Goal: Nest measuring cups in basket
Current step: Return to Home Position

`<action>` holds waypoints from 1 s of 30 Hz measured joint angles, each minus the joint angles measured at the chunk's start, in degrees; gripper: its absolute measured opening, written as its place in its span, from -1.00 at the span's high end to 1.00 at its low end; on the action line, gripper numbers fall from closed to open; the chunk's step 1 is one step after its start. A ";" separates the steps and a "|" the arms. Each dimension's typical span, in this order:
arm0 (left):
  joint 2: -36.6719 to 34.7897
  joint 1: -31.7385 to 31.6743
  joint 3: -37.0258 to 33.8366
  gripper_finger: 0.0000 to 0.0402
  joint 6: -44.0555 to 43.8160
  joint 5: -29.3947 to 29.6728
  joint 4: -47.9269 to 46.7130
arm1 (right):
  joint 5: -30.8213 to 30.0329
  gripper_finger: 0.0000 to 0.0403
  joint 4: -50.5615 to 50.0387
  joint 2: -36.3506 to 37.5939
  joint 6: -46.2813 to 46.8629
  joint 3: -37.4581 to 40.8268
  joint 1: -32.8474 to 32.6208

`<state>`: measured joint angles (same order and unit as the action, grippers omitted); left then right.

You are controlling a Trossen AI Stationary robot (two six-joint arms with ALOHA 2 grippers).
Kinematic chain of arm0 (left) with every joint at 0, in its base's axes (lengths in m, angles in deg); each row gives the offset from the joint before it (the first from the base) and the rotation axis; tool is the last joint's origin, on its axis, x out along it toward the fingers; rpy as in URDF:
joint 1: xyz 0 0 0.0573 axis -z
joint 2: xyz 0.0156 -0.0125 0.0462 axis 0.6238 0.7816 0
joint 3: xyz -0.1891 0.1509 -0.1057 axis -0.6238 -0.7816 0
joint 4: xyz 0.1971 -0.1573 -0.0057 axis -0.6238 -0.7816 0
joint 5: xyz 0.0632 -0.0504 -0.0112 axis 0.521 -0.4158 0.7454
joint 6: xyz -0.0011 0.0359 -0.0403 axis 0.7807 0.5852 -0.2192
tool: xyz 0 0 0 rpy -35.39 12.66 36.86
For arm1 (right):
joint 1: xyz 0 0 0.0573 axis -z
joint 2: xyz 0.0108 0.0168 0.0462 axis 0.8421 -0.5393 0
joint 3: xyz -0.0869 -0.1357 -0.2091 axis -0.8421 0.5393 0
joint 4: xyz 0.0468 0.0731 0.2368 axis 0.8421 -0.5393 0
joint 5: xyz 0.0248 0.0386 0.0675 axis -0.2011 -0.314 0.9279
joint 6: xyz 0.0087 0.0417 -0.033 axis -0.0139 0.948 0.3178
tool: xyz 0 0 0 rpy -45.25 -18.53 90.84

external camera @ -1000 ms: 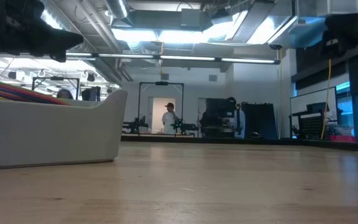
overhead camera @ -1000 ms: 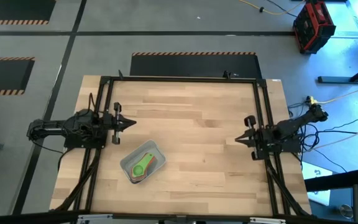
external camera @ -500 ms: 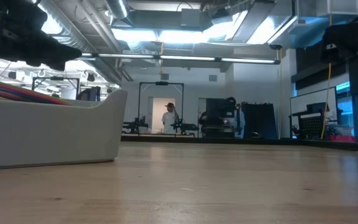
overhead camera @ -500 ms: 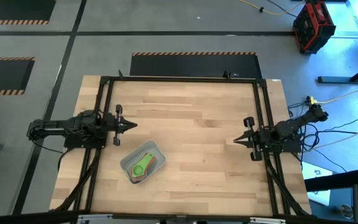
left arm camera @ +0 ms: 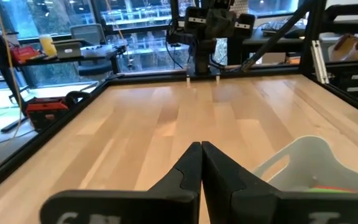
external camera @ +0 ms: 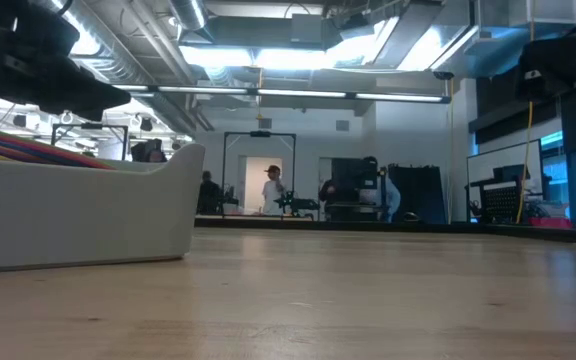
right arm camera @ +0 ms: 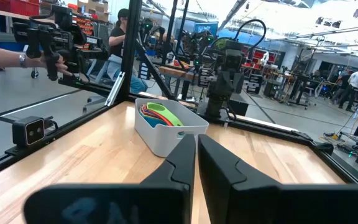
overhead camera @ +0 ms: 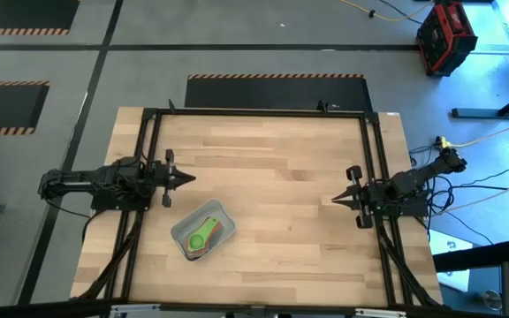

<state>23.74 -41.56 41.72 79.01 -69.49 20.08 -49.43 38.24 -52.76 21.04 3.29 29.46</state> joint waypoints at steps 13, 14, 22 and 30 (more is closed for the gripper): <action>0.00 -0.01 0.01 0.87 0.09 0.88 -0.07 | 0.00 0.88 0.02 0.00 0.00 -0.02 0.00; 0.00 -0.01 0.02 0.87 0.09 0.88 -0.09 | 0.00 0.88 0.02 0.00 0.00 -0.02 0.00; 0.00 -0.01 0.02 0.85 0.11 0.88 -0.11 | 0.00 0.88 0.02 0.00 0.01 -0.02 0.00; 0.00 -0.01 0.02 0.92 0.13 0.90 -0.13 | 0.00 0.88 0.02 0.00 0.02 -0.02 -0.01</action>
<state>23.74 -41.58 41.74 79.14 -68.59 19.95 -49.43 38.26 -52.76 21.06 3.27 29.46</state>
